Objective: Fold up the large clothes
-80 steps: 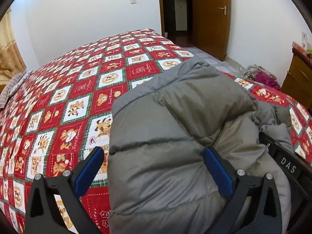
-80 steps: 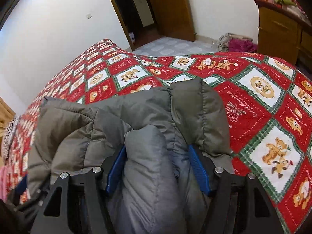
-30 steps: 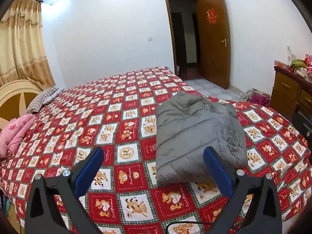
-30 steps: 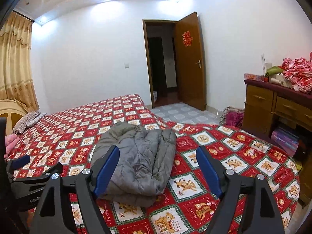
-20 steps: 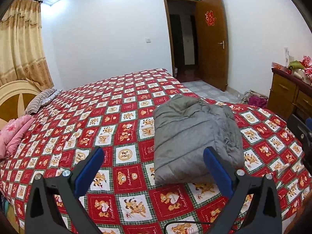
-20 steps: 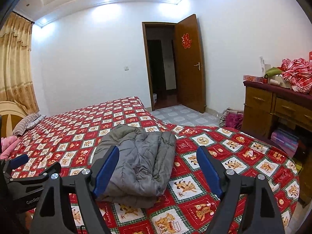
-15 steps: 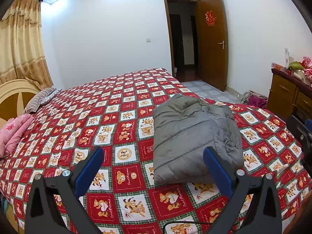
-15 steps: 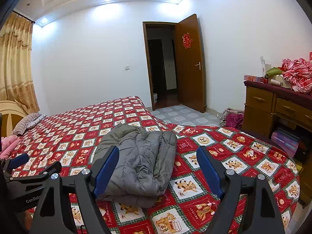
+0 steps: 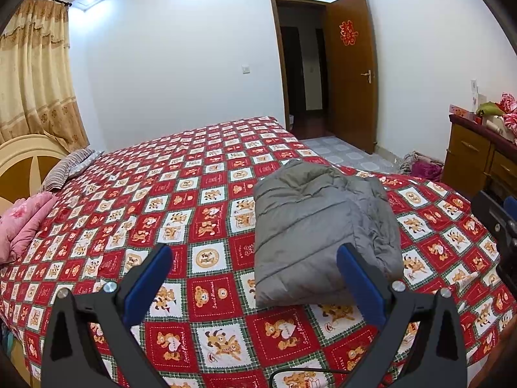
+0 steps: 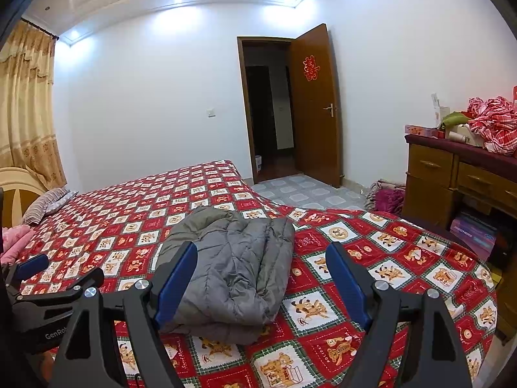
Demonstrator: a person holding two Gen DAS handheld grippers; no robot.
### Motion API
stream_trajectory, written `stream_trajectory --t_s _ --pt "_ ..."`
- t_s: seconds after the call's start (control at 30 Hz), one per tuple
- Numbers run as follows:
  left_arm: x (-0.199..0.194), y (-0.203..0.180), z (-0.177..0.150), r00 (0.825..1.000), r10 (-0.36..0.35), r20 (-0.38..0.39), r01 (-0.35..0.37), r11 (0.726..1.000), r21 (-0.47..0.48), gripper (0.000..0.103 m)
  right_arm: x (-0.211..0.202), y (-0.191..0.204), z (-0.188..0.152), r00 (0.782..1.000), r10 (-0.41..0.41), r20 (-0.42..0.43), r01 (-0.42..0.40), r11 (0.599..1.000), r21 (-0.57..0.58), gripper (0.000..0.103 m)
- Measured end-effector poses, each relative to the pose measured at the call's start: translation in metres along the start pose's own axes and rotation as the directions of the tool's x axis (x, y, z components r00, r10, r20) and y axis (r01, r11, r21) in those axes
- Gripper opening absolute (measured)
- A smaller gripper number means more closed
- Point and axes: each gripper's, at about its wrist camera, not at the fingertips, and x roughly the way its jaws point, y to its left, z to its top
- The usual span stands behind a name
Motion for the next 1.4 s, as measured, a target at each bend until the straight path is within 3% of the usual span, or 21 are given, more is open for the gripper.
stream_trajectory --t_s 1.0,1.2,1.4 --pt "-0.0076 0.0030 0.0032 0.999 0.004 0.045 -0.002 0.999 -0.035 0.103 0.0026 -0.0014 0.0025 1.000 0.017 -0.003 -0.017 1.000 0.000 0.082" --pt "-0.0094 0.0017 0.0043 0.994 0.067 0.090 -0.065 0.997 -0.028 0.103 0.0030 -0.0031 0.0025 1.000 0.017 0.006 -0.017 1.000 -0.001 0.082" --pt "-0.0083 0.0024 0.0054 0.990 0.082 0.117 -0.079 0.997 -0.025 0.103 0.0030 -0.0032 0.0023 1.000 0.017 0.007 -0.017 1.000 -0.002 0.082"
